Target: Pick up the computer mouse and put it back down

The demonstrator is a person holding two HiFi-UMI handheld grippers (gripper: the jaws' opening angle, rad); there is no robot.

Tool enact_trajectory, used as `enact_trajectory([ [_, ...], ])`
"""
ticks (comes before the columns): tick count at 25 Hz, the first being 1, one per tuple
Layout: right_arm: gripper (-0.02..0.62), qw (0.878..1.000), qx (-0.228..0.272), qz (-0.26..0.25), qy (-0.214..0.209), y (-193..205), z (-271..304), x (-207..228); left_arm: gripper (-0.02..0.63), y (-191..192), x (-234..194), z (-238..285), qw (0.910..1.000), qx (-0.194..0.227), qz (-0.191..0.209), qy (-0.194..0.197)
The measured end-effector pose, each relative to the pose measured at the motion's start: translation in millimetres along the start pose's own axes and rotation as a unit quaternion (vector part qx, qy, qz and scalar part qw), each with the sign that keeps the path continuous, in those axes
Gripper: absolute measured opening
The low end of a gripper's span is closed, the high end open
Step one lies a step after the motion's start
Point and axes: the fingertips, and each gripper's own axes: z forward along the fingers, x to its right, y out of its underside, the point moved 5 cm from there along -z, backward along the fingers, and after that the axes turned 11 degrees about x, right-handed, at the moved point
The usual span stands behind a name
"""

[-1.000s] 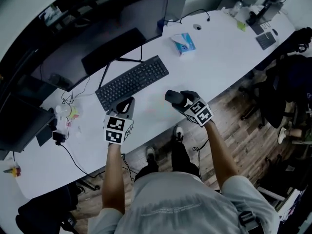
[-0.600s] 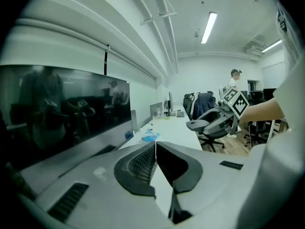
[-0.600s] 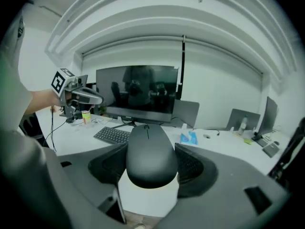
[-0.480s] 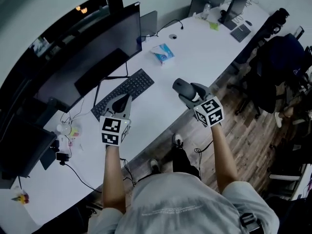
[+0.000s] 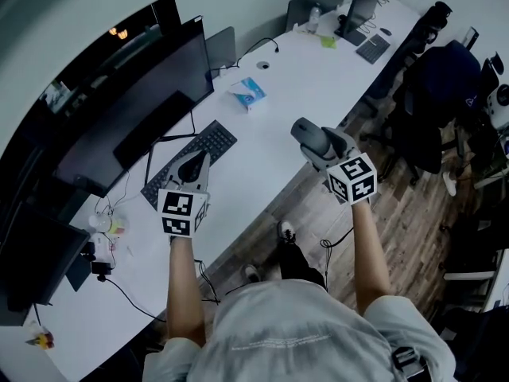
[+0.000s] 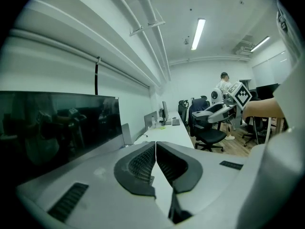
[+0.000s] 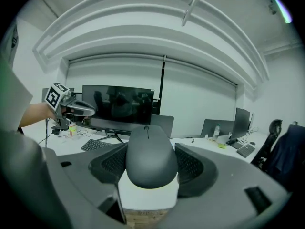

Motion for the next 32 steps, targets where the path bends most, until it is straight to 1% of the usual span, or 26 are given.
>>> enact_trajectory([
  [5, 0.299, 1.0, 0.004, 0.002, -0.001, -2, 6, 18, 0.014, -1, -1, 16, 1.0, 0.0, -0.002, -0.004],
  [10, 0.299, 1.0, 0.003, 0.01, -0.022, 3, 28, 35, 0.014, 9, -4, 35, 0.9997, -0.017, -0.008, -0.012],
  [13, 0.299, 0.999, 0.0, 0.016, -0.04, 9, 51, 45, 0.014, 17, -13, 44, 0.9993, -0.026, -0.013, -0.025],
  [18, 0.299, 0.996, -0.011, 0.02, -0.083, 21, 97, 60, 0.014, 33, -28, 58, 0.9968, -0.047, -0.028, -0.059],
  [23, 0.299, 0.991, -0.026, 0.017, -0.132, 38, 143, 67, 0.014, 52, -38, 69, 0.993, -0.07, -0.039, -0.087],
  [27, 0.299, 0.984, -0.038, 0.015, -0.174, 60, 182, 64, 0.014, 75, -44, 70, 0.9877, -0.091, -0.05, -0.116],
  [32, 0.299, 0.972, -0.058, 0.018, -0.227, 88, 226, 56, 0.014, 100, -48, 76, 0.9798, -0.116, -0.067, -0.149],
])
